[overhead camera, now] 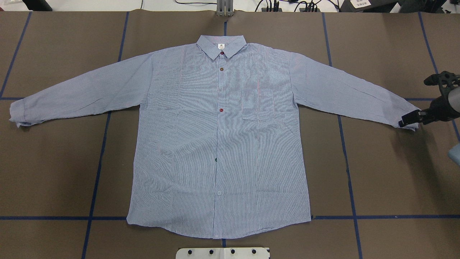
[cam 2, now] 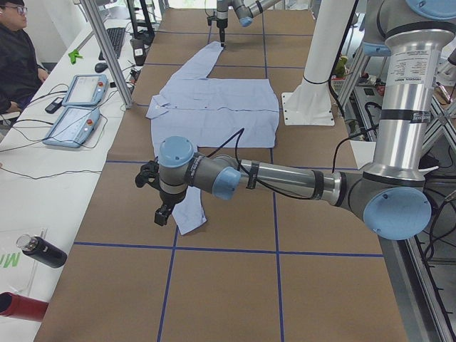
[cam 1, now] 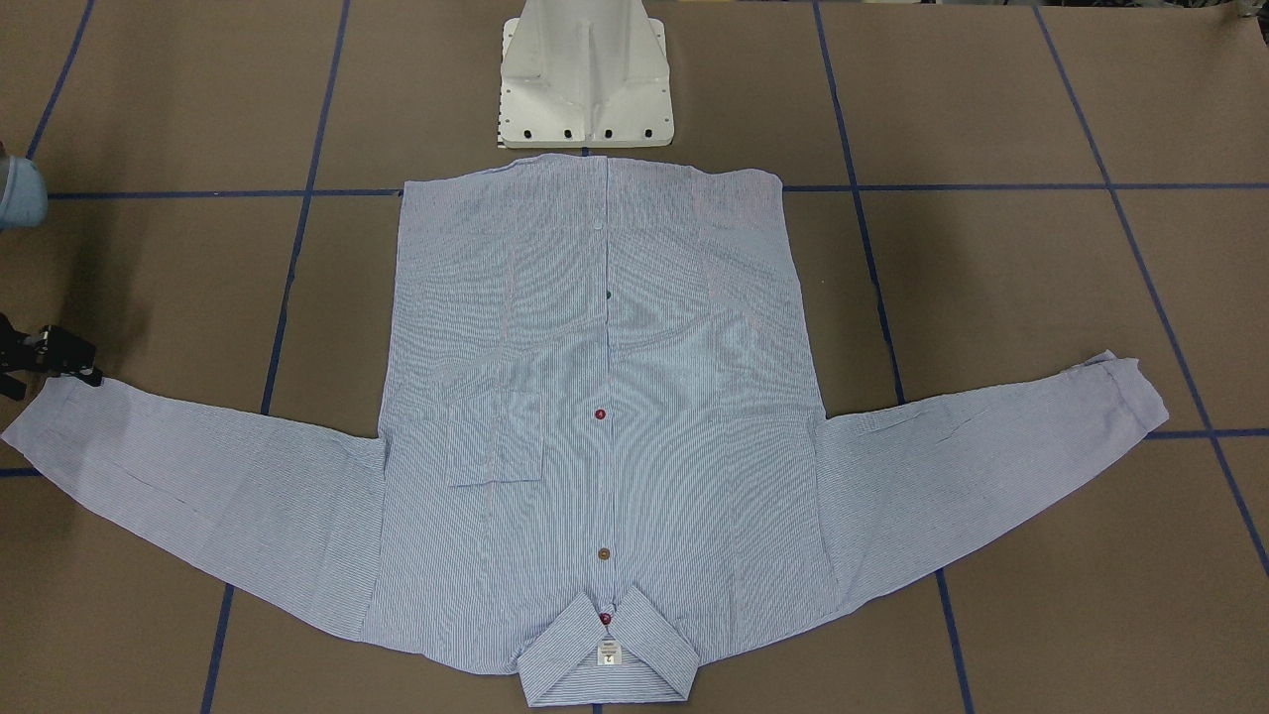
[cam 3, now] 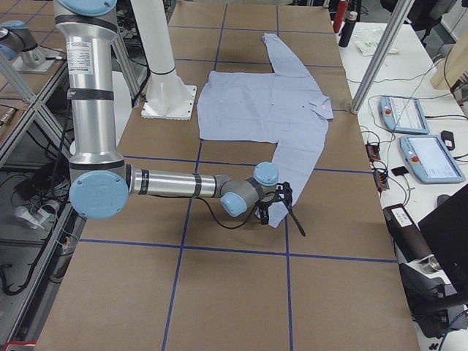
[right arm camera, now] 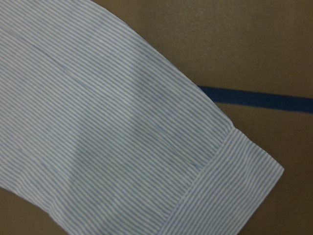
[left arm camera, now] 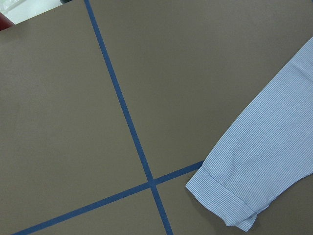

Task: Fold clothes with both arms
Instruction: 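Reach the right gripper to the sleeve cuff nearest it and grasp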

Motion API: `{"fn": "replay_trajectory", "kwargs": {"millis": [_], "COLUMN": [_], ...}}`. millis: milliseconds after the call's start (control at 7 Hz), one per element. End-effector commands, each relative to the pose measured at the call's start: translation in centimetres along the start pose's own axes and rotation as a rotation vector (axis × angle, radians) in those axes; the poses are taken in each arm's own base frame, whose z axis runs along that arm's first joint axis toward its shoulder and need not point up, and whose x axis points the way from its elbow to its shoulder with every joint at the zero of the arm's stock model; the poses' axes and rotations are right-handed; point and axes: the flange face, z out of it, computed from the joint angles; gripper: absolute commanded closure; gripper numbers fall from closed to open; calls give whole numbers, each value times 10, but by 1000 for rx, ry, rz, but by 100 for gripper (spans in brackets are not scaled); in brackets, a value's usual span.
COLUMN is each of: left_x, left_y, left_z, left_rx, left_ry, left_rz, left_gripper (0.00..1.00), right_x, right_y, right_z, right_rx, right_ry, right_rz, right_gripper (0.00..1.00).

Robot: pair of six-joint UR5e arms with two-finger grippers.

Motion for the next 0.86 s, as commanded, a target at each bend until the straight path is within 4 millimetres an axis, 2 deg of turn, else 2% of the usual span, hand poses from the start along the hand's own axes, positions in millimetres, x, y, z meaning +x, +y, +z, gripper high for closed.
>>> {"fn": "replay_trajectory", "kwargs": {"millis": [0,571,714], "left_x": [0,0,0], "left_y": [0,-1,-1], "left_z": [0,0,0], "left_rx": [1,0,0], "left_ry": [0,0,0], "left_rz": [1,0,0], "left_gripper": [0,0,0], "right_x": [8,6,2], "right_y": [3,3,0], "right_z": [6,5,2], "right_rx": [-12,-13,-8], "right_ry": [13,6,-2], "right_rz": [15,13,7], "right_gripper": [2,42,44]}}
